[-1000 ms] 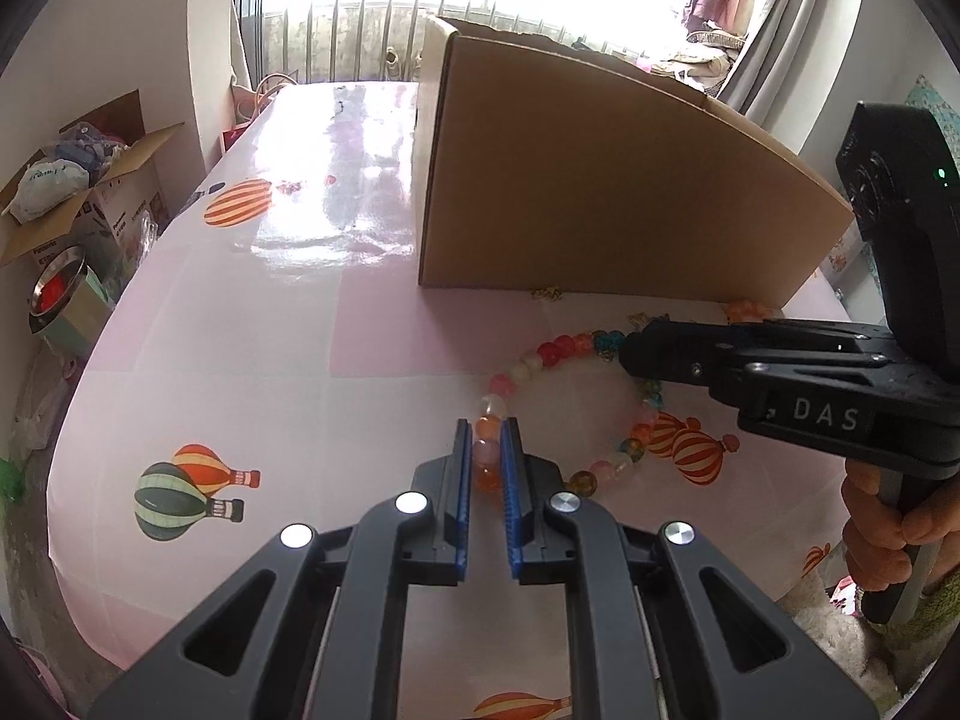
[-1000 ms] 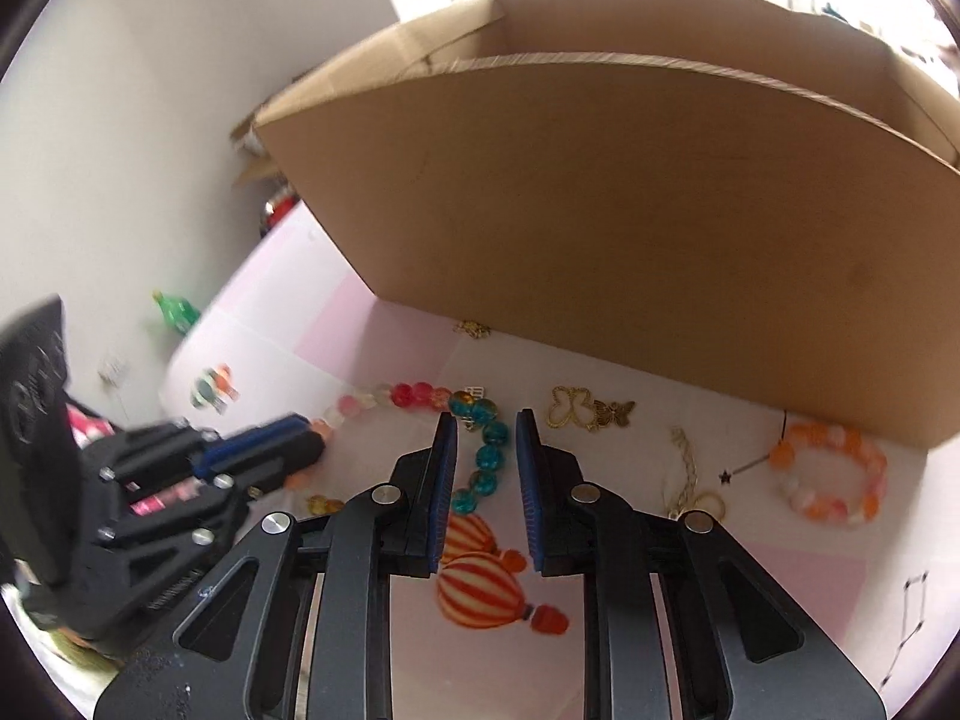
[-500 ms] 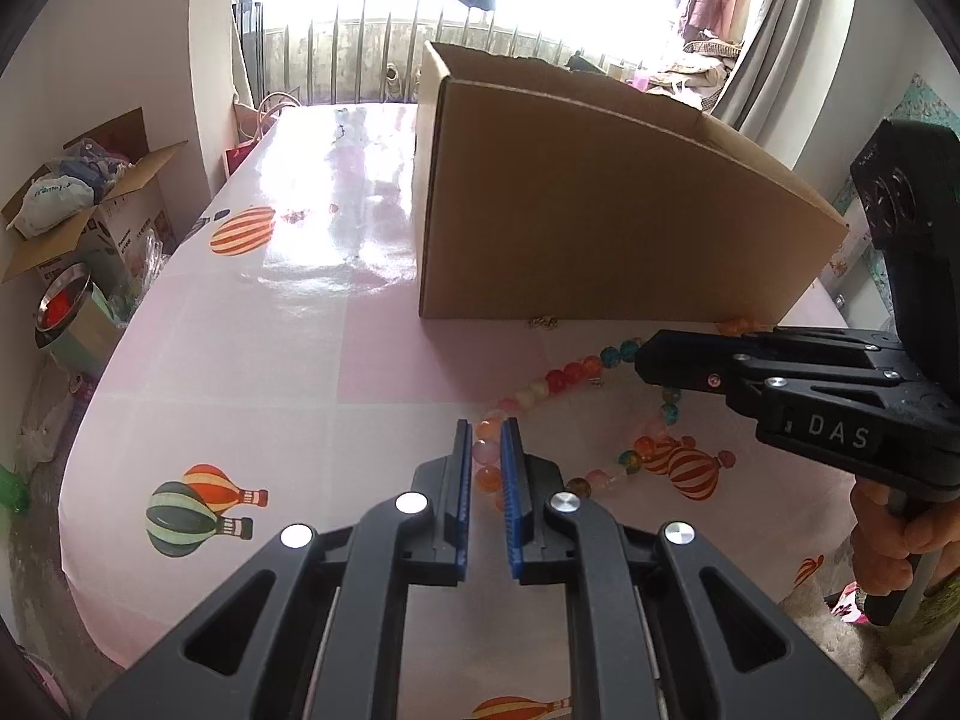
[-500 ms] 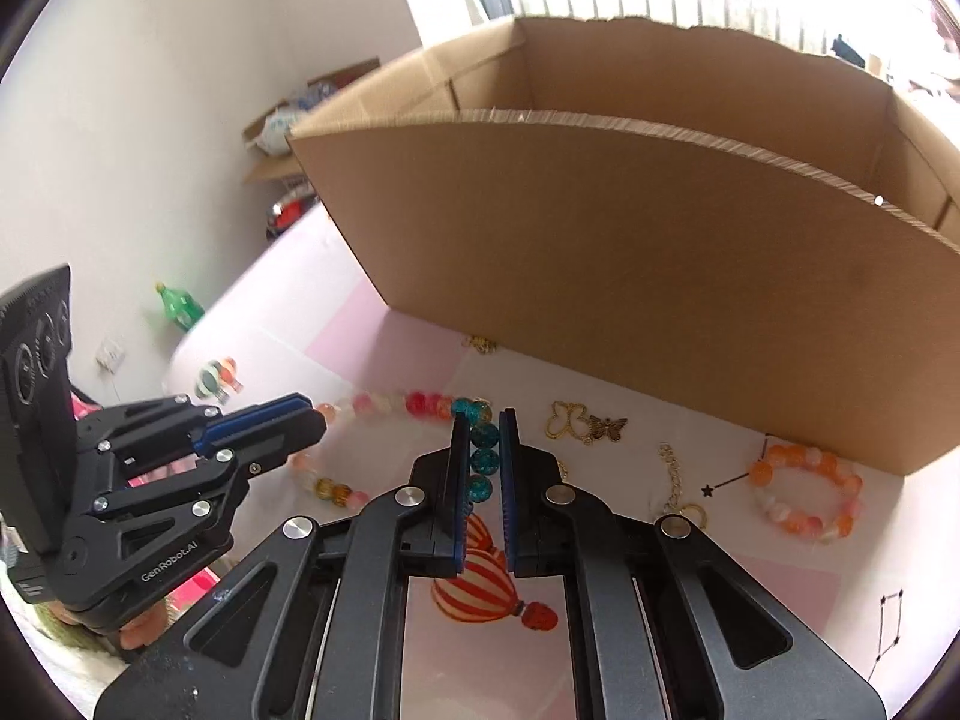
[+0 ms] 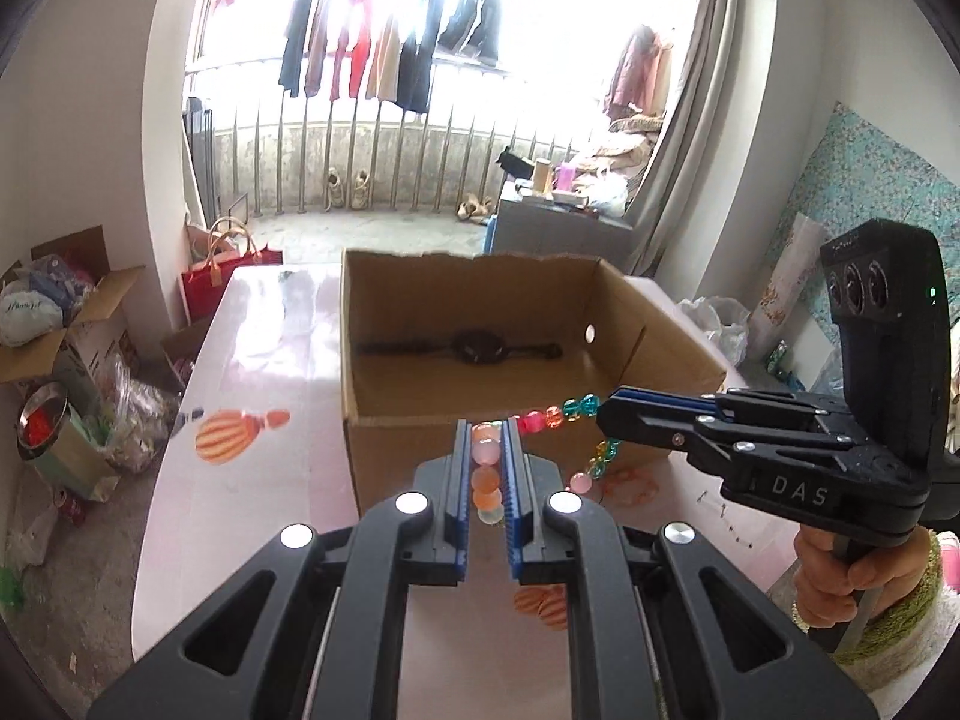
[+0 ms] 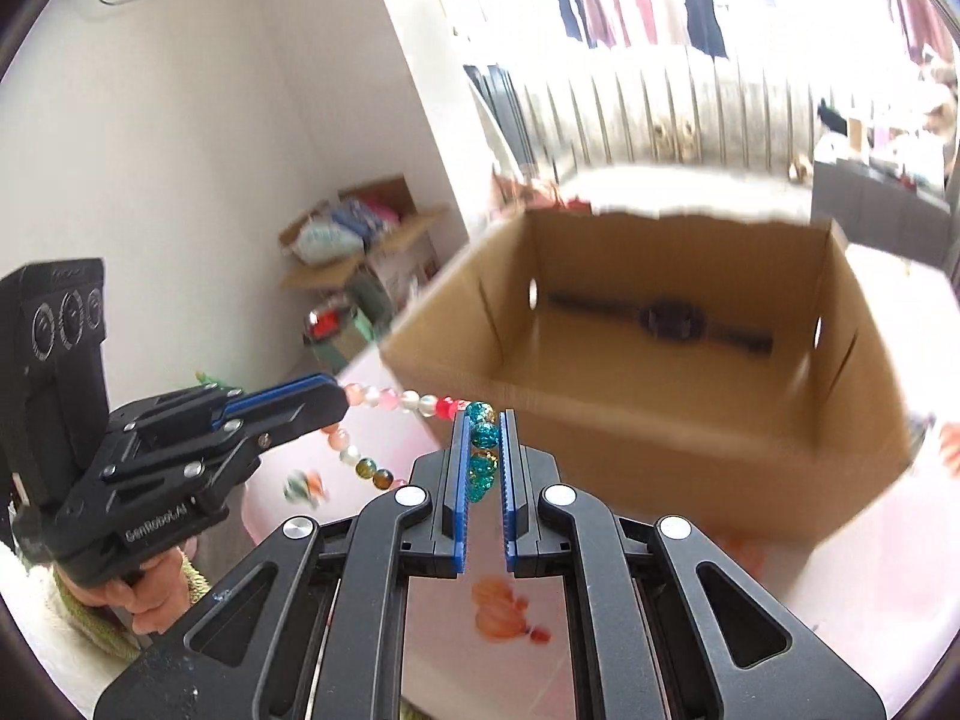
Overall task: Organize jewelry
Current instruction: 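Carry the bead bracelet into the box and open the right gripper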
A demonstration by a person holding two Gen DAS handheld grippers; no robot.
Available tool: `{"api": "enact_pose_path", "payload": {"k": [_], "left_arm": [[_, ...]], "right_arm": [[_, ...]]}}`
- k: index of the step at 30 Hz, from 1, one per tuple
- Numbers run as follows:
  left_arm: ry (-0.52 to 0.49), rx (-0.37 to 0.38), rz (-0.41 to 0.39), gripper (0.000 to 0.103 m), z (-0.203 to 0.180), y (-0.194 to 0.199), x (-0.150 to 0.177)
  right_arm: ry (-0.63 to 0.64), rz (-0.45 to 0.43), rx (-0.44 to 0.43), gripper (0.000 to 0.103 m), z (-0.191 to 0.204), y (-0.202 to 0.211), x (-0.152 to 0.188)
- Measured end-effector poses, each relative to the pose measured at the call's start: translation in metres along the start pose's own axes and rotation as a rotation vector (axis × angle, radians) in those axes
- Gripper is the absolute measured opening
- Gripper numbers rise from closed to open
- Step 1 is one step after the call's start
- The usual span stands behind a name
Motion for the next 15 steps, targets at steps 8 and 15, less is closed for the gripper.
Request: {"api": "enact_pose_path", "payload": {"k": [8,15], "left_arm": [[-0.062,-0.016,0.08,0.009,0.011,-0.087,-0.048],[-0.154,-0.102,0.287,0.009,0.036,-0.161,-0.015]], "right_arm": [[-0.063,0.09,0.011,0.007,-0.046,-0.058,-0.051],[-0.113,0.359,0.046,0.007,-0.08,-0.132,-0.025]]}}
Point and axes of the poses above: each gripper's, at about its wrist camera, not at the fingertips, and y roughly against the way its jaws point, z to its left, x to its underside, the point moved 9 cm from there along -y, roughly the way its jaws point, and after that the axes turned 14 degrees about -z, right-handed, at the moved point
